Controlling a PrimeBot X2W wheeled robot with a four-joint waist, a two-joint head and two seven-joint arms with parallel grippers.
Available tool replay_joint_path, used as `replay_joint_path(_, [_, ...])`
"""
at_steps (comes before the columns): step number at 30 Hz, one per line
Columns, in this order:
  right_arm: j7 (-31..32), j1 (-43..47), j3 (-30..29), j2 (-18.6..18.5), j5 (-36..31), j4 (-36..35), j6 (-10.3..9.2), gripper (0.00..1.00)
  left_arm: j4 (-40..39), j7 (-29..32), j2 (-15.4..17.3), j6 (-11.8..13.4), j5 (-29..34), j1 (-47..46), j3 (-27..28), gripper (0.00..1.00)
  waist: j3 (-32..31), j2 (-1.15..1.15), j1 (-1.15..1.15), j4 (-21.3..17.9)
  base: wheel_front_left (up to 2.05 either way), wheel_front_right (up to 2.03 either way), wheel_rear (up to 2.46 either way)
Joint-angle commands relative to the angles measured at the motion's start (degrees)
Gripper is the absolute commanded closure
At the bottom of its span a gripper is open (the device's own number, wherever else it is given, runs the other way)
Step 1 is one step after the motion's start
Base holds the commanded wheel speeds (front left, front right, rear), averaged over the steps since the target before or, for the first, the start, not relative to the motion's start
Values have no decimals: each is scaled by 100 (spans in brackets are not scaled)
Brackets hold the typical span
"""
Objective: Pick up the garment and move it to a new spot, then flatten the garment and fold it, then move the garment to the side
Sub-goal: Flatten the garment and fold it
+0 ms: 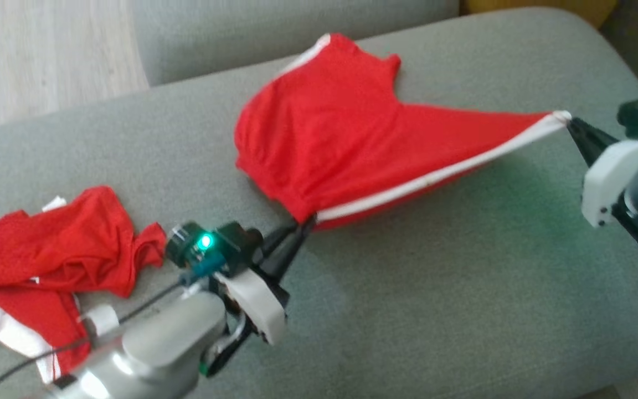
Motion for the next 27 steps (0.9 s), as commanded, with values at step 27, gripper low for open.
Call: replay_joint_path(27, [340, -435, -2165, 252, -1260, -1328, -10, 100, -568, 232, 75, 754, -325, -920, 925, 100, 1147, 0, 1, 892, 0, 0, 0])
